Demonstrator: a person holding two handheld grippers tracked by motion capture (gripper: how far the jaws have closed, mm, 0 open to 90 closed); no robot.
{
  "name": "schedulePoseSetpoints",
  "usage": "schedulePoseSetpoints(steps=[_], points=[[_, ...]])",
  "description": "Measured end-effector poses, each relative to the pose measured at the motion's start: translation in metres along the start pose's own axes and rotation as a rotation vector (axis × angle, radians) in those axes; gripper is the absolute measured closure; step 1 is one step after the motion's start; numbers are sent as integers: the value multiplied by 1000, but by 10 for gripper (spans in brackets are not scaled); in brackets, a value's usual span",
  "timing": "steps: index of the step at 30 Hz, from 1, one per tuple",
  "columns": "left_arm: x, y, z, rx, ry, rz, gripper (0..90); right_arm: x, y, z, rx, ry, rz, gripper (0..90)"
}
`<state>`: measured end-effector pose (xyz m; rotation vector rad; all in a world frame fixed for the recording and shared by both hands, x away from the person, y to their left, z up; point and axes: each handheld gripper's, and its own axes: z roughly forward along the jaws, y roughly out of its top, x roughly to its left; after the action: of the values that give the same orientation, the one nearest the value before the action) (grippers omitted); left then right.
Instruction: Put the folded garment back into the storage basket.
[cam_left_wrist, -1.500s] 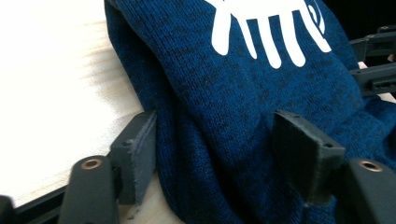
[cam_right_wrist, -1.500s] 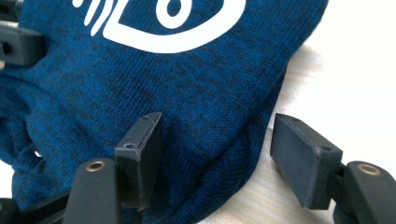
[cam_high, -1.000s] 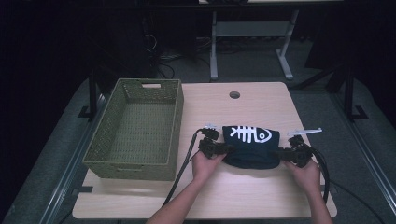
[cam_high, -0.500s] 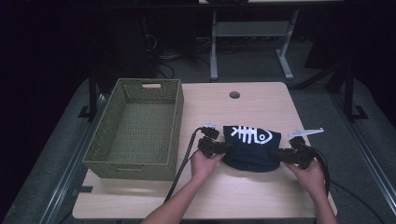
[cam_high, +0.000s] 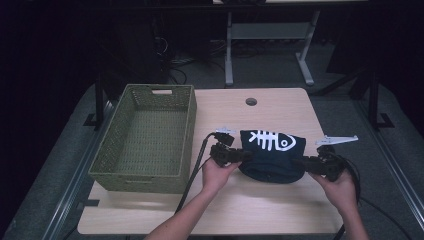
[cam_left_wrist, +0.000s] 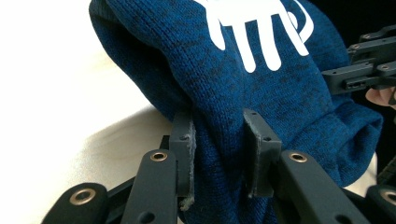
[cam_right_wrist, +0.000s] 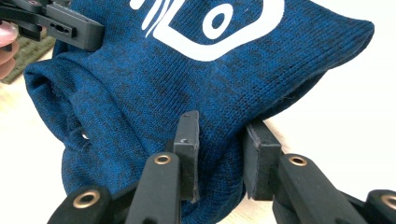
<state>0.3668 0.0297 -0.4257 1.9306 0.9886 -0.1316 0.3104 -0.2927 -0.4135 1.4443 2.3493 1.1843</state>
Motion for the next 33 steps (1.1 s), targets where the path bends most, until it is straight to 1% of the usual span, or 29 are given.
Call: schedulePoseSetpoints(steps=[1, 2, 5, 9, 12, 13, 15, 20, 21, 22, 23, 26, 27, 28, 29, 30, 32, 33], points=[[-3, 3, -5, -10, -4, 8, 688, 3, 3, -5, -10, -5, -6, 700], [-3, 3, -5, -10, -4, 8, 688, 5, 4, -7, -14, -3, -9, 701], [-7, 7, -13, -21, -11, 23, 687, 8, 7, -11, -26, -2, -21, 701], [-9, 12, -23, -41, -34, 17, 687, 16, 15, -21, -48, -4, -40, 701], [-9, 15, -30, -48, -43, 21, 687, 19, 18, -23, -55, -1, -49, 702], [-10, 16, -33, -52, -46, 20, 687, 22, 21, -25, -58, -2, -54, 702], [-10, 17, -37, -59, -57, 13, 687, 25, 24, -26, -63, -1, -61, 702], [-11, 21, -51, -76, -73, 18, 687, 30, 29, -29, -75, 5, -75, 702], [-11, 21, -53, -80, -79, 14, 687, 34, 31, -30, -78, 4, -87, 702], [-10, 22, -56, -84, -83, 11, 687, 34, 31, -30, -78, 4, -87, 702], [-10, 22, -58, -90, -83, 14, 687, 37, 34, -32, -87, 6, -99, 702], [-10, 23, -65, -97, -84, 15, 687, 41, 38, -33, -87, 8, -105, 702], [-9, 23, -68, -96, -86, 15, 687, 45, 41, -34, -90, 7, -119, 702], [-9, 24, -70, -99, -89, 12, 687, 45, 41, -34, -90, 7, -119, 702], [-8, 25, -76, -107, -92, 15, 687, 49, 45, -34, -93, 10, -124, 702], [-8, 25, -76, -107, -92, 15, 687, 49, 45, -34, -93, 10, -124, 702], [-8, 26, -82, -106, -91, 23, 687, 53, 48, -35, -99, 14, -131, 702], [-8, 27, -84, -112, -91, 20, 687, 54, 49, -35, -103, 15, -136, 702]])
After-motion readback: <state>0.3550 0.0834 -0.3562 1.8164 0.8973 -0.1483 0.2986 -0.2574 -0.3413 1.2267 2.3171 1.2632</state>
